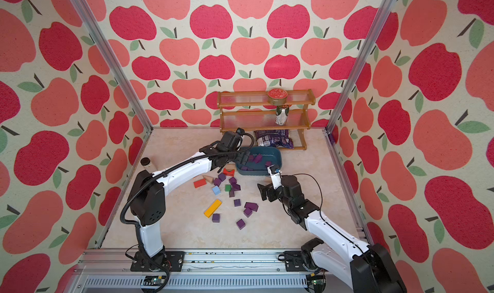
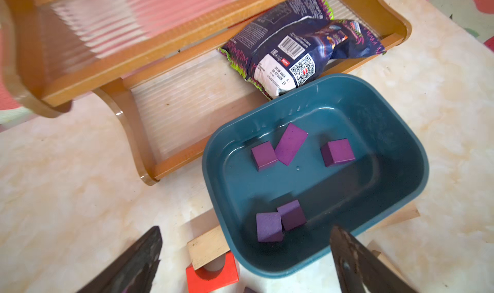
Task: Pick purple bricks into the storage bin
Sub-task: Pick up the building block from the center of the board.
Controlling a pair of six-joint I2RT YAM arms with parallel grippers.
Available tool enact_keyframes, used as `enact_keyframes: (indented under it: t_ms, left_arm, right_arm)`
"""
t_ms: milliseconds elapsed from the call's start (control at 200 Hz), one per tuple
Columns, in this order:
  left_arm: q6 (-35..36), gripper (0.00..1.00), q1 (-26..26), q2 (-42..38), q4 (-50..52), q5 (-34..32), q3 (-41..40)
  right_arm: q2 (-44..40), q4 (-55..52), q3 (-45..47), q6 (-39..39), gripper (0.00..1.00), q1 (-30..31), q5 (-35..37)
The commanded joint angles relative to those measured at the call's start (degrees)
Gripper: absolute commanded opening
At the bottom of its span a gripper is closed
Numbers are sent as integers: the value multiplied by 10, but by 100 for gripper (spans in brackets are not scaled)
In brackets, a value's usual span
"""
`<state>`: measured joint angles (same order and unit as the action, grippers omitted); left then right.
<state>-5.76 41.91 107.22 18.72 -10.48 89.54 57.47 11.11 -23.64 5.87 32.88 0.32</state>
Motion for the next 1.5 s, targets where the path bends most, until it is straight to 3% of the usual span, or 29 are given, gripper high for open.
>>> enact_keyframes:
  t_ms: [0,405,740,880,1130,1496]
  left_arm:
    - [26,99,9,-47,-57,-44,-53]
    - [90,99,21,-269,-167,-33,-318]
    - [132,99,13,-412,-242,27,-473]
    - [134,99,-10,-435,-252,67,-500]
    - [121,99,-30,-434,-336,60,-561]
    - [139,99,-45,-463,-374,82,-605]
  right_arm:
    - [10,4,0,11,99,1,-17]
    - [48,-37,-26,-6,99,0,-65]
    - [-2,-139,-28,-7,96,11,-130]
    - [-6,-157,-9,7,93,43,-107]
    - [-18,-102,37,56,89,54,-85]
    - [25,-84,35,75,86,59,-57]
